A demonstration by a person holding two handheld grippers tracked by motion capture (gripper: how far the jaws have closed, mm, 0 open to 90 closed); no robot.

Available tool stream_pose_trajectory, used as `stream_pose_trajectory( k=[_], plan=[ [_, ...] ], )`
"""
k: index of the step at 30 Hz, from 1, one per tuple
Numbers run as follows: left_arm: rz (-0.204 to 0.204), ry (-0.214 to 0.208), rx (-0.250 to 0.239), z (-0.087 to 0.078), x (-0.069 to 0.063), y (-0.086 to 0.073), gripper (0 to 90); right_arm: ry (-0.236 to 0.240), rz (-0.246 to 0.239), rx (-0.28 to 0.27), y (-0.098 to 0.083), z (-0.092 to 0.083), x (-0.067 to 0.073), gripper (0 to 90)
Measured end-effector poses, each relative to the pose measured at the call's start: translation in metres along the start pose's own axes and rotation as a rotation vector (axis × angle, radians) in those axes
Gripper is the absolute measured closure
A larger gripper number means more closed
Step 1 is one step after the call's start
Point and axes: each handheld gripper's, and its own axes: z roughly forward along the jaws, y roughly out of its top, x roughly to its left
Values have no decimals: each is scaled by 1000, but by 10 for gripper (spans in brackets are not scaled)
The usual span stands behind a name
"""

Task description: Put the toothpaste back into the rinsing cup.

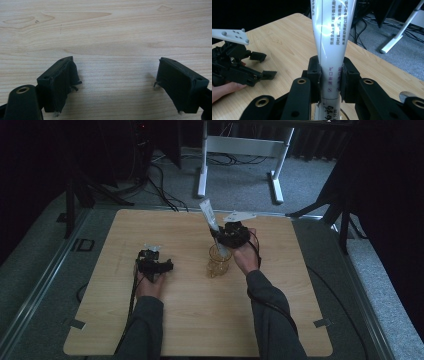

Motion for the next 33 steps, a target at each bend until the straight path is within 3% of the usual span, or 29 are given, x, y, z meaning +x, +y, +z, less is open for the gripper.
stream_pose_trajectory(
  k=[27,33],
  plan=[
    [1,1,0,0,0,0,151,11,9,33,-27,6,2,734],
    [0,0,0,0,0,0,151,14,-10,60,-34,9,4,732]
  ],
)
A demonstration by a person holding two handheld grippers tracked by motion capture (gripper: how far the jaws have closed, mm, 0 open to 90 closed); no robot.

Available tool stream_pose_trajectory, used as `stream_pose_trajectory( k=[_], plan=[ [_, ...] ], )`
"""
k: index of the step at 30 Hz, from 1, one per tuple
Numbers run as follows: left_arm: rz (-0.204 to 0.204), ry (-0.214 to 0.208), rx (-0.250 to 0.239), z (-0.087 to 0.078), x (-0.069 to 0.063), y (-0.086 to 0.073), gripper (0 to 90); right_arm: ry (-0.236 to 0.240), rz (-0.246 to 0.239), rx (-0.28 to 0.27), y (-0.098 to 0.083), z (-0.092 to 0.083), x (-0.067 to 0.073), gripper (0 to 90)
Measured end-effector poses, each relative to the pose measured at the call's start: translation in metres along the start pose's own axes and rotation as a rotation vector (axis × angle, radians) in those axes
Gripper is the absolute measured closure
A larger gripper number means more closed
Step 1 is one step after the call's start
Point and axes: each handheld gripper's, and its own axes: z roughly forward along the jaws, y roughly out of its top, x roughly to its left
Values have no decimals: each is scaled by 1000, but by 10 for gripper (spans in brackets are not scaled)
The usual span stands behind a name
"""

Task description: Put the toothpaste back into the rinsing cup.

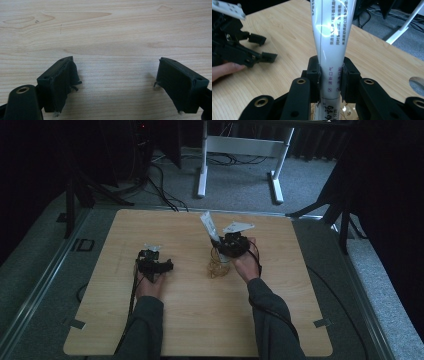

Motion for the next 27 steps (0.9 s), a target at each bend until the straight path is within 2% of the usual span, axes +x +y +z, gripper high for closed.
stream_pose_trajectory(
  k=[7,12,13,17,21,27],
  plan=[
    [-1,1,-3,0,0,0,151,-1,7,21,-12,3,-2,721],
    [0,1,-3,0,0,0,151,14,0,43,-22,3,-4,605],
    [-3,1,-5,0,0,0,151,2,-8,36,-26,2,-4,583],
    [1,2,-3,0,0,0,151,8,21,18,-30,-3,-10,546],
    [-2,1,-4,0,0,0,151,2,17,12,-30,-8,-12,506],
    [-2,1,-4,0,0,0,151,19,15,-4,-28,-15,-13,427]
  ],
)
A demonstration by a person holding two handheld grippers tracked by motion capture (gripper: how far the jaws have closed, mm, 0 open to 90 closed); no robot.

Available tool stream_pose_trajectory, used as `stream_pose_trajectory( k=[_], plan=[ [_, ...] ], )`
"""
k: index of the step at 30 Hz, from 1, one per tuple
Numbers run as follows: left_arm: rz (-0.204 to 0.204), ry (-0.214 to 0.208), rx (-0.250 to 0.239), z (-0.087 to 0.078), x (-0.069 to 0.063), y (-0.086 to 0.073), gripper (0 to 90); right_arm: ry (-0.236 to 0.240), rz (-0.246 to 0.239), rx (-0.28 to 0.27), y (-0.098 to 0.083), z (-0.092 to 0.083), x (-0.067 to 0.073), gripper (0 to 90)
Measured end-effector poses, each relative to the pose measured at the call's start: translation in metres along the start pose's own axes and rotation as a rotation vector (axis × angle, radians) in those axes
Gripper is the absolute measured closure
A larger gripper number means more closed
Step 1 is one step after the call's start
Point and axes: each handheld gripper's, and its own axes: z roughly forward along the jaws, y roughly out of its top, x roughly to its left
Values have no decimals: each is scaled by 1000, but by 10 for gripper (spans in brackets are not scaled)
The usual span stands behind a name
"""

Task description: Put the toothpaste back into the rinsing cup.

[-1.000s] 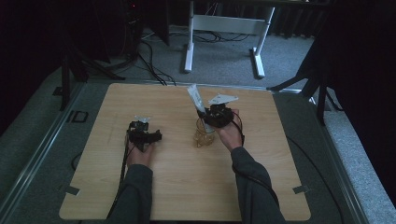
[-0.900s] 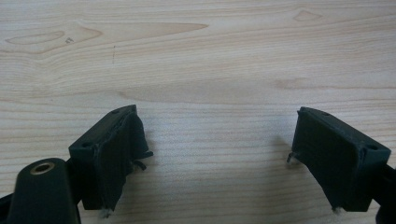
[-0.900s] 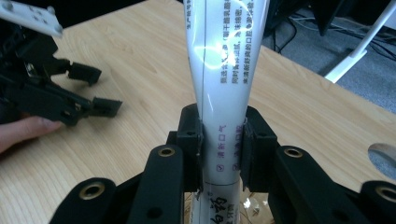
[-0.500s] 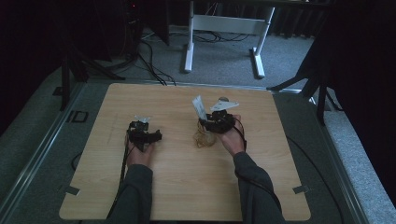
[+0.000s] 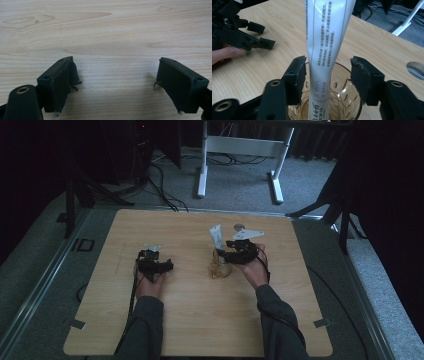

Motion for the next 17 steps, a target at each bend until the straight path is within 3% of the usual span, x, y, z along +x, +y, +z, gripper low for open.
stream_pose_trajectory(
  k=[7,17],
  plan=[
    [1,0,2,0,0,0,151,-14,-12,-12,0,-9,0,328],
    [2,0,3,0,0,0,151,-40,-18,-30,-3,-23,-2,282]
  ],
)
